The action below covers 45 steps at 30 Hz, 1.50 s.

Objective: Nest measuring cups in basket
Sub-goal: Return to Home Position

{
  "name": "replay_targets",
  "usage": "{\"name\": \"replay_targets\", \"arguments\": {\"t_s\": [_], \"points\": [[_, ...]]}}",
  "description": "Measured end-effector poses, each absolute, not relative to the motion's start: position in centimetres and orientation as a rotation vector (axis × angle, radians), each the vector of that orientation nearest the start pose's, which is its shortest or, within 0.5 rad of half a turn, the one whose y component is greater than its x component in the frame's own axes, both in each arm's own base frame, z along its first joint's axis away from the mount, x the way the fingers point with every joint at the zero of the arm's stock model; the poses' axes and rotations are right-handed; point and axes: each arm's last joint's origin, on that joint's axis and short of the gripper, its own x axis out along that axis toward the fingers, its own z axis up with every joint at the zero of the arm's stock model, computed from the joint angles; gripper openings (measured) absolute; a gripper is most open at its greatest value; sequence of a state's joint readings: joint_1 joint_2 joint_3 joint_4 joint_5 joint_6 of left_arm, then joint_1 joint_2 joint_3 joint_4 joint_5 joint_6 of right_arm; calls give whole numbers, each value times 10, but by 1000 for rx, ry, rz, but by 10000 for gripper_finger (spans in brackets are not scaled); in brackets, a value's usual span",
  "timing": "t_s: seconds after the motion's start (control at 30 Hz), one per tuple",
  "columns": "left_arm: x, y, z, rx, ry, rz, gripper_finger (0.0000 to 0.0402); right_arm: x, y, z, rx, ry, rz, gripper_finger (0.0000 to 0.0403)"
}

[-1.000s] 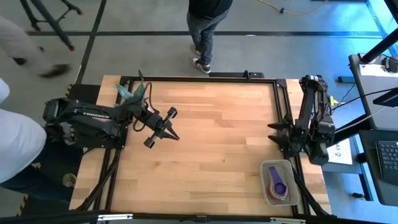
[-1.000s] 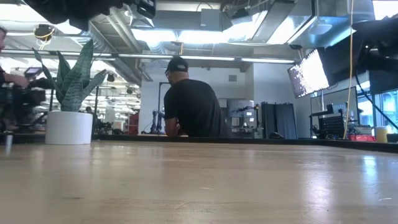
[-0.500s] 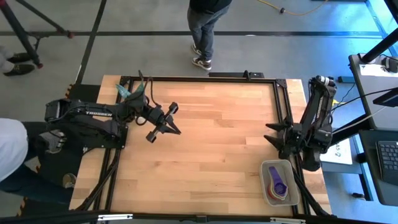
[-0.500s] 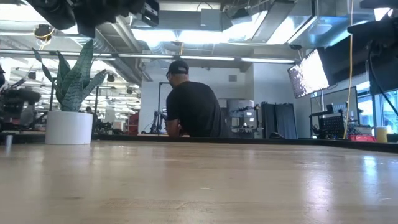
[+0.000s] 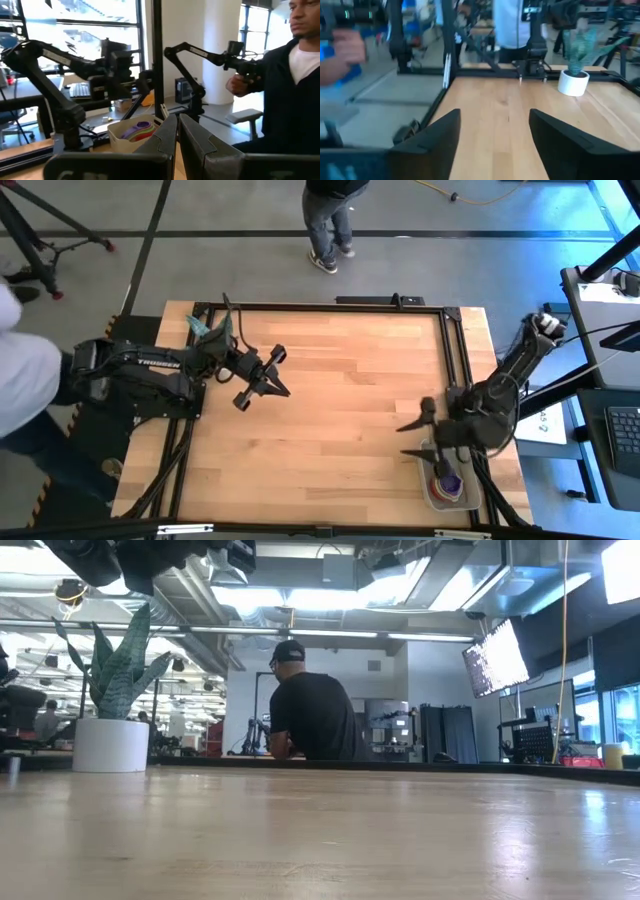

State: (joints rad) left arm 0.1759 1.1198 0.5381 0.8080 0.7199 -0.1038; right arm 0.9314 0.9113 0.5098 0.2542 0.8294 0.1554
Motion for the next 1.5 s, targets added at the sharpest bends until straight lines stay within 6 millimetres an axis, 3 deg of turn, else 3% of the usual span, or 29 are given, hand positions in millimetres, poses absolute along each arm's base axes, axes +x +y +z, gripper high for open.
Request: {"name": "replay_targets", "arguments": {"t_s": [0.2, 0.4, 0.57, 0.8, 1.03, 1.27, 1.5], "points": [[230, 17, 275, -4, -165, -572, 14, 153, 95, 246, 58, 118, 189, 193], [230, 27, 268, -16, -99, -524, 14, 146, 45, 239, 118, -2, 199, 173], [231, 36, 258, -39, -4, -456, 10, 140, 24, 224, 200, 2, 185, 151], [224, 38, 260, 24, 8, -421, 1, 137, 14, 216, 227, 17, 168, 98], [222, 52, 259, 32, 16, -364, 1, 128, 12, 218, 154, 7, 147, 11], [220, 52, 257, 64, -9, -377, 1, 117, 7, 214, 148, 52, 82, 3], [202, 50, 232, 51, -139, -344, 0, 114, 6, 213, 152, -4, 107, 1]]}}
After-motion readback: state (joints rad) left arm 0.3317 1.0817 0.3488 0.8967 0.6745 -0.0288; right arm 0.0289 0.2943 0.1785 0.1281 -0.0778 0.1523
